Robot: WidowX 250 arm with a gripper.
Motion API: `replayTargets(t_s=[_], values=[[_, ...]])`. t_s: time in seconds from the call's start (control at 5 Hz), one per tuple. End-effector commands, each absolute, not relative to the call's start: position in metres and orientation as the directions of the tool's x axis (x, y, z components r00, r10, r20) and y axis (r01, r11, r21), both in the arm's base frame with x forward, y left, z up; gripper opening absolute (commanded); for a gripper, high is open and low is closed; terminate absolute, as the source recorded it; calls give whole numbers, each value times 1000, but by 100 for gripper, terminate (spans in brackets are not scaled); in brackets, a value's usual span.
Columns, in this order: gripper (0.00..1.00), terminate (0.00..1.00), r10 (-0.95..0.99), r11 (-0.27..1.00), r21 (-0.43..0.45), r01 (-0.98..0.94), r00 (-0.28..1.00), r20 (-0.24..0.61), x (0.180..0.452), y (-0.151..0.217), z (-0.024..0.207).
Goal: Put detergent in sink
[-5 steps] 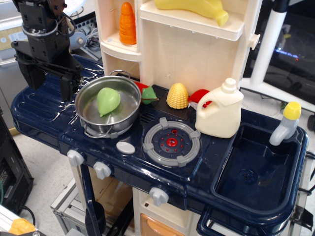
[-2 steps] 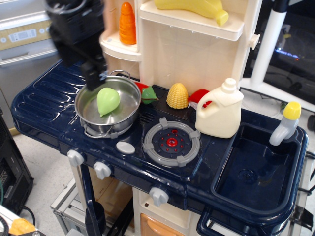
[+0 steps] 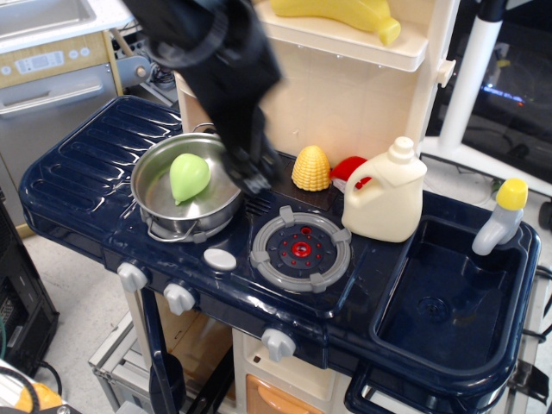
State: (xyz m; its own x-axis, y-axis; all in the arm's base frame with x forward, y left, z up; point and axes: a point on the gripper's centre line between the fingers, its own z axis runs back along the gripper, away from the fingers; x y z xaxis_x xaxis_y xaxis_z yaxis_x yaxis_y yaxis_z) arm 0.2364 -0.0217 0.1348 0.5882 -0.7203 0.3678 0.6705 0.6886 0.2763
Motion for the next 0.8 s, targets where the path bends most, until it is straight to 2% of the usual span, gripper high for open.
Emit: replayTargets(t_s=[0.0,0.4,0.6], values=[[100,0,-767,626,247,740,526,367,270,-54,142],[100,0,-763,619,245,746,497,414,300,-64,123],[100,0,-771,612,295,733,472,427,309,-58,105]])
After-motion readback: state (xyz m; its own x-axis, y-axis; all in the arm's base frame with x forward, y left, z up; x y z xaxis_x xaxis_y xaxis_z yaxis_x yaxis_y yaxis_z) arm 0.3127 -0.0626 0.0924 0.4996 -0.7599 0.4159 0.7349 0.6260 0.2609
